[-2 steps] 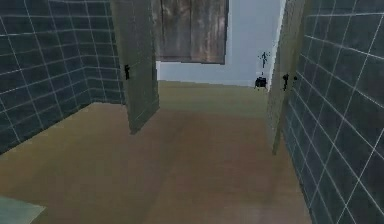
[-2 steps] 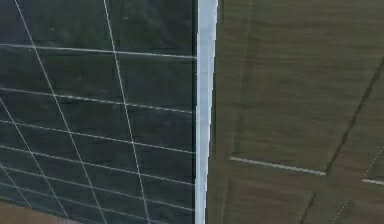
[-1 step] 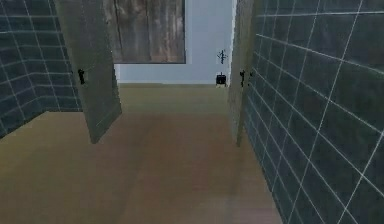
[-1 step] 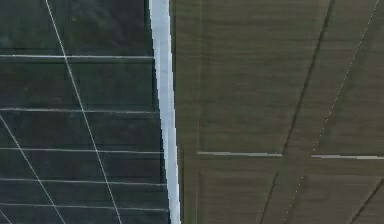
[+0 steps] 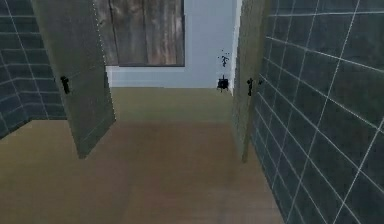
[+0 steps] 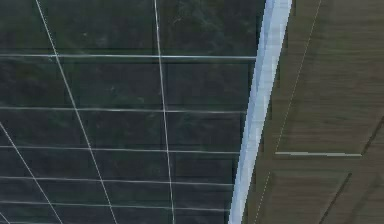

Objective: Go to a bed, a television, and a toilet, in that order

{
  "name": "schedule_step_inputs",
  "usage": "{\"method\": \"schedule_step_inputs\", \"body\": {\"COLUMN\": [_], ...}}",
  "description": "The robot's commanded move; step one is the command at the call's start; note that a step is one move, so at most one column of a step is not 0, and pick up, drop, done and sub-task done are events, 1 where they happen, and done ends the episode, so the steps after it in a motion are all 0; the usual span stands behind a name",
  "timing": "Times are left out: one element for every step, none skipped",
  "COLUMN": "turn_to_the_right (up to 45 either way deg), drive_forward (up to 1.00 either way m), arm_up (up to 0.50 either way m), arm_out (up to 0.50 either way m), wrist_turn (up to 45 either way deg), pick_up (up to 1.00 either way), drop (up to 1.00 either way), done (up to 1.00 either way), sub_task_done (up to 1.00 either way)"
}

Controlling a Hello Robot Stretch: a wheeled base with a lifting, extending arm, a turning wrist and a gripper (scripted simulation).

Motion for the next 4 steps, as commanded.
{"method": "schedule_step_inputs", "body": {"turn_to_the_right": [-9.0, 0.0, -3.0, 0.0], "drive_forward": [0.0, 1.0, 0.0, 1.0], "arm_up": [0.0, 0.0, 0.0, 0.0], "arm_out": [0.0, 0.0, 0.0, 0.0], "wrist_turn": [0.0, 0.0, 0.0, 0.0], "pick_up": [0.0, 0.0, 0.0, 0.0], "drop": [0.0, 0.0, 0.0, 0.0], "done": [0.0, 0.0, 0.0, 0.0], "sub_task_done": [0.0, 0.0, 0.0, 0.0]}}
